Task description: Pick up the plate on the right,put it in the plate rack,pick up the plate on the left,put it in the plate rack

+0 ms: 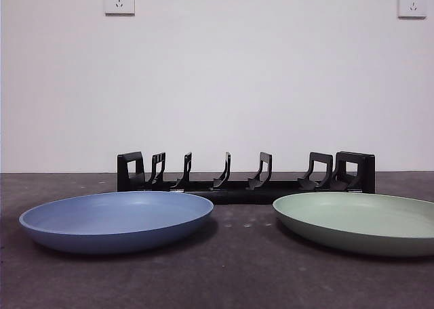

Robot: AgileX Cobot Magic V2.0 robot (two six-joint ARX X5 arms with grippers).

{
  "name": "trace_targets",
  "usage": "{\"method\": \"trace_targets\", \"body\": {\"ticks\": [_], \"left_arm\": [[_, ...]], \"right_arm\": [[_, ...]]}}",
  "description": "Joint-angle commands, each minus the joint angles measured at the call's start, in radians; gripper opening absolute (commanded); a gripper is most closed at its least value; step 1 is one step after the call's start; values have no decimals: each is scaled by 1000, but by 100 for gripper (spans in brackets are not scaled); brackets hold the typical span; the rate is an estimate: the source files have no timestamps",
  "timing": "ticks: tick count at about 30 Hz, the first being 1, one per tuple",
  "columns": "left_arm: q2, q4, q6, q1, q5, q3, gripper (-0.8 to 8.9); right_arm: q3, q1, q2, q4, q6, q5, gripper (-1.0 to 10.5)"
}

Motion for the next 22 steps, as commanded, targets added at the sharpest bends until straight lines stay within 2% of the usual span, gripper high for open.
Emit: {"method": "trace_targets", "body": {"ticks": [1, 3, 4, 6, 7, 9, 10, 19, 22], "left_arm": [[15, -29, 46, 1, 4, 38, 197], [23, -32, 46, 1, 4, 56, 339], [26, -32, 46, 1, 4, 63, 420], [28, -33, 46, 1, 4, 71, 542], [29, -33, 46, 1, 4, 73, 579], [30, -35, 46, 1, 4, 73, 615], [30, -37, 46, 1, 4, 73, 637], [40, -48, 46, 1, 5, 73, 639], [46, -48, 57, -8, 4, 73, 638]], "right_arm": [[13, 0, 7, -9, -18, -3, 2], [13, 0, 6, -14, -17, -3, 9], [13, 0, 6, -16, -17, -3, 47], [13, 0, 6, -22, -16, -3, 242], [13, 0, 6, -27, -16, -3, 395], [13, 0, 6, -33, -7, -3, 648], [13, 0, 6, -36, 0, -3, 697], [13, 0, 15, -66, 11, 0, 692], [13, 0, 47, -73, 40, 1, 688]]}}
